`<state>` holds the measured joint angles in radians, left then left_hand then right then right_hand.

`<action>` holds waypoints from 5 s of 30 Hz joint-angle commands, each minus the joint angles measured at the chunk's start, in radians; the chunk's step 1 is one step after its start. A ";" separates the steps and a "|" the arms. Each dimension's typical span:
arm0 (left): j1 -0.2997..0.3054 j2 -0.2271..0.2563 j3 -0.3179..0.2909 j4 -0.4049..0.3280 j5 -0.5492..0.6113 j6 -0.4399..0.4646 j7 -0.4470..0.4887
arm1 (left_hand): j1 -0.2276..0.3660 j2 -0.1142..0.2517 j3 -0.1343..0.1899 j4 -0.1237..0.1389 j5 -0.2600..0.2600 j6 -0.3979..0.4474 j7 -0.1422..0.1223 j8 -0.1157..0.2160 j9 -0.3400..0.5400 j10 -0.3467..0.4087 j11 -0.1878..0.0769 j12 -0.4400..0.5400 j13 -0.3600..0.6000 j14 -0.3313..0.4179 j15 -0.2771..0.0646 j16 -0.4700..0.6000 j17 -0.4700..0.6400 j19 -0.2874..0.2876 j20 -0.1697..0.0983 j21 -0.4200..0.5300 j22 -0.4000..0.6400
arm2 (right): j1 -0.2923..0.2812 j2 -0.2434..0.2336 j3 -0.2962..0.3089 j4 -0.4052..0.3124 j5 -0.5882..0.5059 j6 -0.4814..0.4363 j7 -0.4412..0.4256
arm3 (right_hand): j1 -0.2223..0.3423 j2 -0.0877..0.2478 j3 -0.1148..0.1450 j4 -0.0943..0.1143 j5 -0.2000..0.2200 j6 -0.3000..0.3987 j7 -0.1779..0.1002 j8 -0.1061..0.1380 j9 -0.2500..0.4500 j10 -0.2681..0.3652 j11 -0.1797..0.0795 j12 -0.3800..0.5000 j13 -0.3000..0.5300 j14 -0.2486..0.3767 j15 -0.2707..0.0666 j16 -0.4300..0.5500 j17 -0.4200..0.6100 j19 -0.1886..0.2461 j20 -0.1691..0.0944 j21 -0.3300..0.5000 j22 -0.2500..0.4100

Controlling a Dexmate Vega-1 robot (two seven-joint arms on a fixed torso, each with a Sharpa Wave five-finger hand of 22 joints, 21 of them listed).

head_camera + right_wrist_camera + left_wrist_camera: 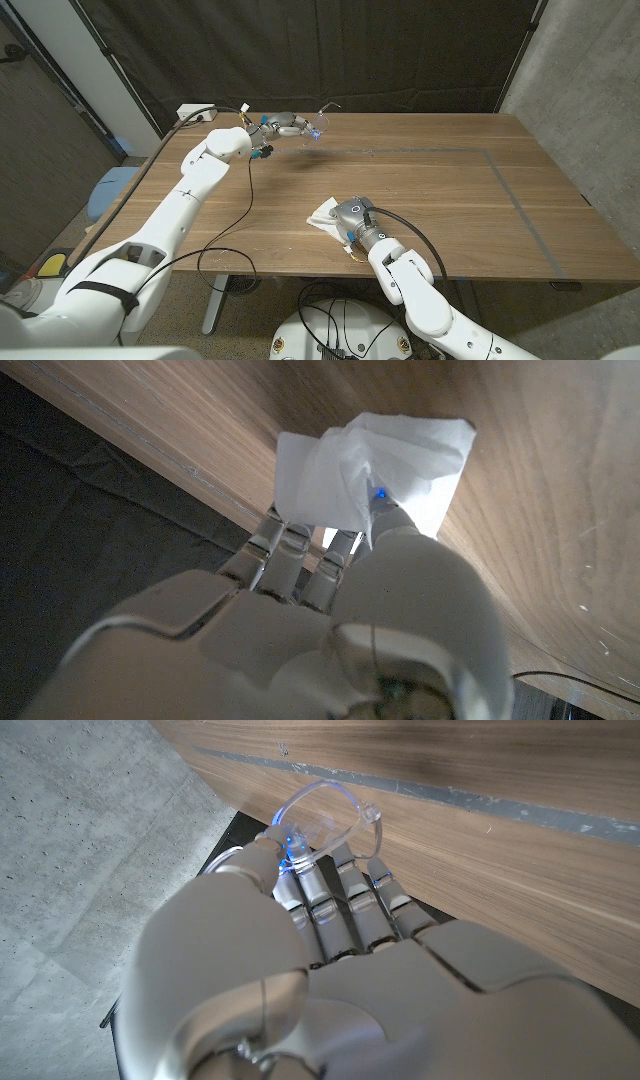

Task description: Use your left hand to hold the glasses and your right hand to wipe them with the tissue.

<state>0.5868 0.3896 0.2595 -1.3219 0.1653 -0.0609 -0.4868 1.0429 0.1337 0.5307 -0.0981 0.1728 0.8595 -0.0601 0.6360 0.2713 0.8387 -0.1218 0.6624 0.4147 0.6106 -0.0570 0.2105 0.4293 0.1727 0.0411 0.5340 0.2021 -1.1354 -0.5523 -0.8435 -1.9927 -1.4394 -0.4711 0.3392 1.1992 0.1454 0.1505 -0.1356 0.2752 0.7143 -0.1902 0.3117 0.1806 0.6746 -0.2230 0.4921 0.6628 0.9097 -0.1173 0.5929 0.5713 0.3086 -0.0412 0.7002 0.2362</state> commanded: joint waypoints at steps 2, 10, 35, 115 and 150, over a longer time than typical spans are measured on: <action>-0.036 -0.019 0.005 0.074 0.009 -0.027 -0.008 | -0.003 0.003 0.006 0.001 -0.001 0.059 0.057 0.003 0.002 0.001 0.005 0.006 0.002 0.002 -0.129 -0.002 0.001 -0.004 0.003 0.007 0.002 | -0.052 0.041 0.040 0.103 0.128 -0.009 -0.589 | 0.006 0.018 0.010 0.000 -0.016 0.334 0.011 0.007 0.010 0.473 0.048 0.012 -0.312 0.034 -0.121 0.016 0.016 0.018 -0.075 0.025 0.009; -0.054 -0.030 0.009 0.099 0.023 -0.035 -0.016 | -0.002 0.003 0.007 -0.001 -0.001 0.061 0.059 0.004 0.003 0.002 0.005 0.008 0.000 0.002 -0.128 -0.001 0.004 -0.005 0.004 0.009 0.002 | -0.013 0.104 0.032 0.185 0.191 -0.050 -0.840 | 0.017 0.016 0.014 -0.003 -0.026 0.349 0.019 0.005 0.009 0.488 0.052 0.016 -0.303 0.046 -0.121 0.021 0.027 0.024 -0.067 0.044 0.013; -0.047 -0.030 0.022 0.035 0.052 -0.009 -0.050 | -0.004 0.001 0.011 -0.004 -0.002 0.068 0.059 0.006 0.001 0.003 0.009 0.017 -0.006 0.004 -0.128 -0.002 0.006 -0.010 0.007 0.014 0.002 | 0.102 0.185 -0.018 0.355 0.360 -0.060 -1.322 | 0.037 0.002 0.017 -0.010 -0.038 0.380 0.030 -0.002 0.008 0.524 0.045 0.025 -0.278 0.083 -0.120 0.051 0.071 0.021 -0.059 0.088 0.025; -0.195 0.005 0.213 0.015 0.084 -0.111 -0.333 | 0.001 0.008 0.019 -0.016 0.002 0.064 0.079 0.017 0.023 -0.016 0.017 0.047 -0.004 -0.006 -0.129 -0.002 0.023 -0.029 0.000 0.031 0.002 | 0.201 0.551 0.254 0.683 0.130 0.115 -1.456 | 0.057 -0.018 0.020 -0.011 -0.044 0.417 0.054 -0.030 0.008 0.556 0.057 0.009 -0.230 0.092 -0.117 0.089 0.175 -0.011 -0.059 0.188 0.046; -0.173 0.027 0.199 -0.021 0.073 -0.087 -0.347 | -0.001 0.006 0.022 -0.019 0.005 0.067 0.082 0.020 0.026 -0.019 0.022 0.059 -0.008 -0.005 -0.127 -0.001 0.028 -0.033 -0.002 0.040 0.002 | 0.196 0.468 0.225 0.613 0.242 -0.019 -1.456 | 0.062 -0.024 0.024 -0.011 -0.049 0.435 0.056 -0.041 0.006 0.569 0.061 0.001 -0.212 0.090 -0.117 0.097 0.213 -0.032 -0.066 0.225 0.047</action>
<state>0.3977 0.4075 0.4673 -1.3161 0.2434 -0.1674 -0.8464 1.0428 0.1335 0.5479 -0.1165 0.1722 0.8611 -0.0439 0.6519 0.2947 0.8191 -0.1020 0.7115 0.4058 0.6068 -0.0606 0.2107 0.4523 0.1424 0.0357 0.5693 0.2020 -0.9108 -0.0680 -0.6415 -1.3403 -1.2072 -0.4524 -1.1168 1.2502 0.1209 0.1684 -0.1477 0.2309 1.1278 -0.1477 0.2728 0.1833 1.2268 -0.1474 0.4938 0.4480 0.9972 -0.1548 0.6855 0.7813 0.2793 -0.0412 0.9147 0.2811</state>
